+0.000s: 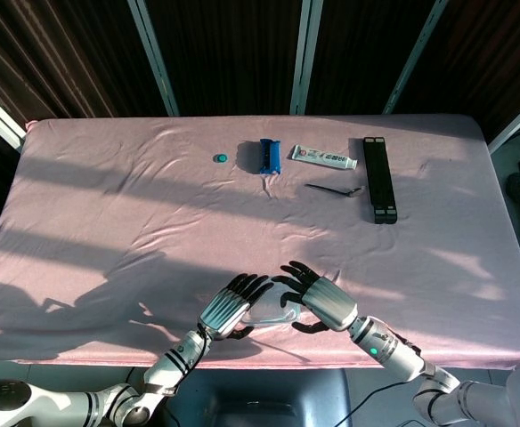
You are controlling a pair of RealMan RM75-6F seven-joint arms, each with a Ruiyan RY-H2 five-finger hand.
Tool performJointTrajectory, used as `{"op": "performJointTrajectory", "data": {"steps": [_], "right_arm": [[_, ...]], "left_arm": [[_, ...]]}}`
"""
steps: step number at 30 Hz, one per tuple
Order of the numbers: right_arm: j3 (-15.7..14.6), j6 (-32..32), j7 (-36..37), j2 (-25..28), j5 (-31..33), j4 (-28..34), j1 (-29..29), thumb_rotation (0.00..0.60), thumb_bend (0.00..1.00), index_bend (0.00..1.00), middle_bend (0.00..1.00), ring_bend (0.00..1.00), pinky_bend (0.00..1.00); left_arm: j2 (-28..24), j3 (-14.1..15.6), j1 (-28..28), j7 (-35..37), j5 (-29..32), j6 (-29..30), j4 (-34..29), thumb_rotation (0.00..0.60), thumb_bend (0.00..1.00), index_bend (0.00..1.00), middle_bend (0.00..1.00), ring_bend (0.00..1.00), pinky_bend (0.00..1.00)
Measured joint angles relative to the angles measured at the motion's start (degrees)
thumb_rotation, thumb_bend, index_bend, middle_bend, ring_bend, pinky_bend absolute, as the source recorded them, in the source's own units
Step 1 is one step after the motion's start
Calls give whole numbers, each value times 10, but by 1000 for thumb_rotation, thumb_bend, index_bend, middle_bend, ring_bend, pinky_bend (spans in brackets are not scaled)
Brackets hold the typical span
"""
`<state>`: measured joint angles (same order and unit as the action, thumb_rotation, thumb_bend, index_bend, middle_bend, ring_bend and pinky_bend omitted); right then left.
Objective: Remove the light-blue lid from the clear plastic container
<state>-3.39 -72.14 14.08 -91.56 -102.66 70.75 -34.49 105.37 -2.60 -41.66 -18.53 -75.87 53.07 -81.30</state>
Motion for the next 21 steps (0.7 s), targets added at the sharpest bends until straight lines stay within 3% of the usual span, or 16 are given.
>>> {"op": "performJointTrajectory", "data": {"steps": [11,21], "right_arm": [[10,-4,-10,3,6,1,-7,600,394,588,277,101,131],[13,-24,-2,-30,-7,-50,-13,600,415,606,293,134,172]], "left_arm": [[-9,7,4,25,-23,6,-8,600,325,0,653,547,465],[-30,24,10,75,-68,17,-26,600,324,0,656,549,469]]}}
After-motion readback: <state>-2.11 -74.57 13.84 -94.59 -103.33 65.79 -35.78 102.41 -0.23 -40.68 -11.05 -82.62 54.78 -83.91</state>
